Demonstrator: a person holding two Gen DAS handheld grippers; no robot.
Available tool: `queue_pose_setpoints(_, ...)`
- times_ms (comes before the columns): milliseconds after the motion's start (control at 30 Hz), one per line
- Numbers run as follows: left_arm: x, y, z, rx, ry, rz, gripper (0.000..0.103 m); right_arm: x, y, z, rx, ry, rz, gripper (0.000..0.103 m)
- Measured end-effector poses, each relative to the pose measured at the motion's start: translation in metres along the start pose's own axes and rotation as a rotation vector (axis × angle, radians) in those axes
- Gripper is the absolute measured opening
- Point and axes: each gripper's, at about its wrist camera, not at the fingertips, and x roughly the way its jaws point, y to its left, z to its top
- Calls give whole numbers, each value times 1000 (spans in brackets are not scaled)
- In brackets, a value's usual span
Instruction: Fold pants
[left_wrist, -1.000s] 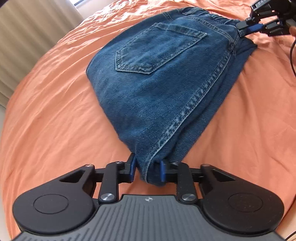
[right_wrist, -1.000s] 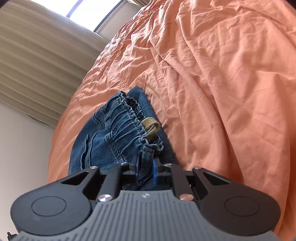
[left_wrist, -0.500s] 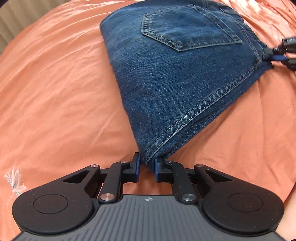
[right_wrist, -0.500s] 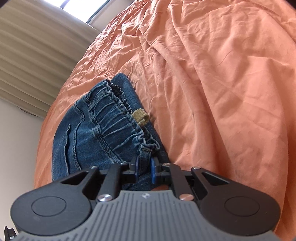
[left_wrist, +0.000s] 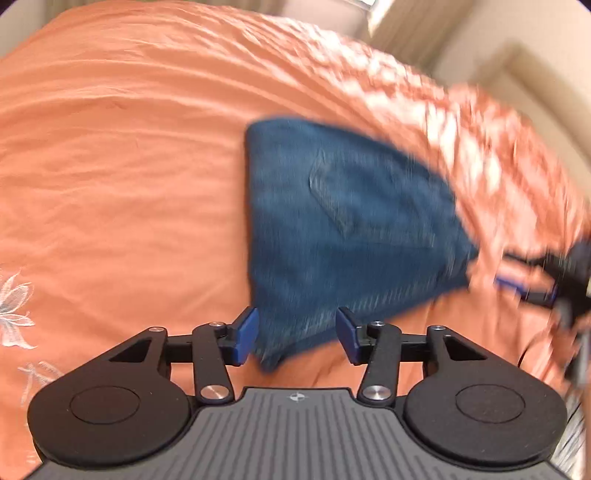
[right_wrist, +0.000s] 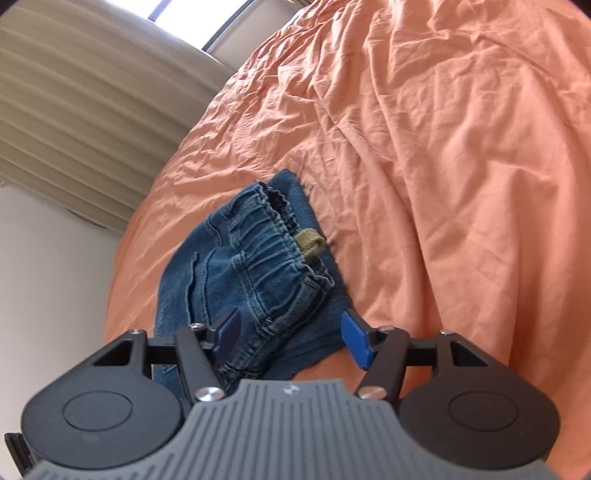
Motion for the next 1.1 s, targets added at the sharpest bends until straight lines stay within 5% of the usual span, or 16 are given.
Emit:
queue_pose_setpoints(267,45,45,31,-324,-136,-114,64,32,5,44,-99,74,38,65)
queue_pose_setpoints(500,99,92,36,-515,-100,-237,64,92,-16,69,-82,171,45,65)
queue_pose_setpoints(833,157,90,61,-466,-61,-295,60,146,-33,85,-32,255,154,59)
queue_pose_setpoints(1100,164,69,65,-372,-83,-192,33,151,-29,80,-86,239,158,40)
